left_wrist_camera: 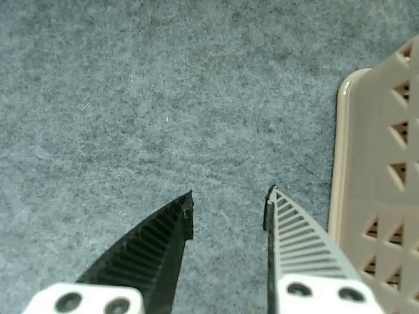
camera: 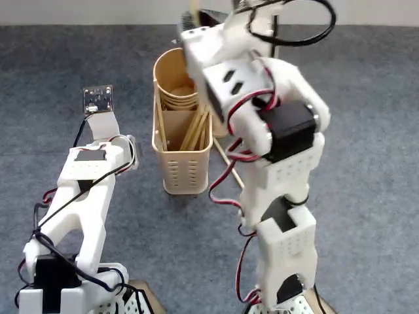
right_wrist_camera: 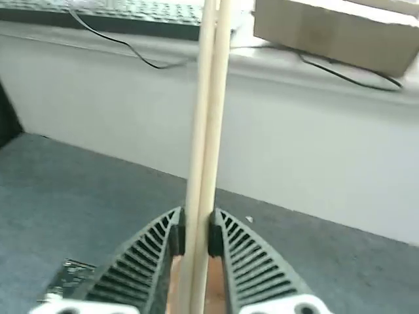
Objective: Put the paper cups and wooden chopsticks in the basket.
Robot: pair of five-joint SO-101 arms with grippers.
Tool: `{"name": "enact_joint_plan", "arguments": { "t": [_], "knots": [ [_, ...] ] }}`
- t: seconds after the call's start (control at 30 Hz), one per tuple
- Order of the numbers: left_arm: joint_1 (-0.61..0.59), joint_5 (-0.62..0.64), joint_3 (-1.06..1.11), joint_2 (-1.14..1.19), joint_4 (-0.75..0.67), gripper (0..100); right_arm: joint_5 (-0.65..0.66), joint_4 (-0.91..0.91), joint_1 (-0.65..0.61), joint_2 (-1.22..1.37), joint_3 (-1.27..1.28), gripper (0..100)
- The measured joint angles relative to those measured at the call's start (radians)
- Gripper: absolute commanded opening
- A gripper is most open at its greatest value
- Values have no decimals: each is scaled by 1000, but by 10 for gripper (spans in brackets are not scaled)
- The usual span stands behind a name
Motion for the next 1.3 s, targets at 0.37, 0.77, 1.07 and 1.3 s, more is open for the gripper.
{"name": "enact_joint_plan", "arguments": {
  "t": [0.37,0.77,1.07,1.3],
  "knots": [
    [0,0,0,0,0,200,0,-34,-86,-32,0,6],
    [0,0,0,0,0,200,20,-129,-89,-101,-11,6],
    [0,0,0,0,0,200,20,-212,-89,94,-8,6],
    [0,0,0,0,0,200,20,-221,-89,97,-8,115]
  ]
}}
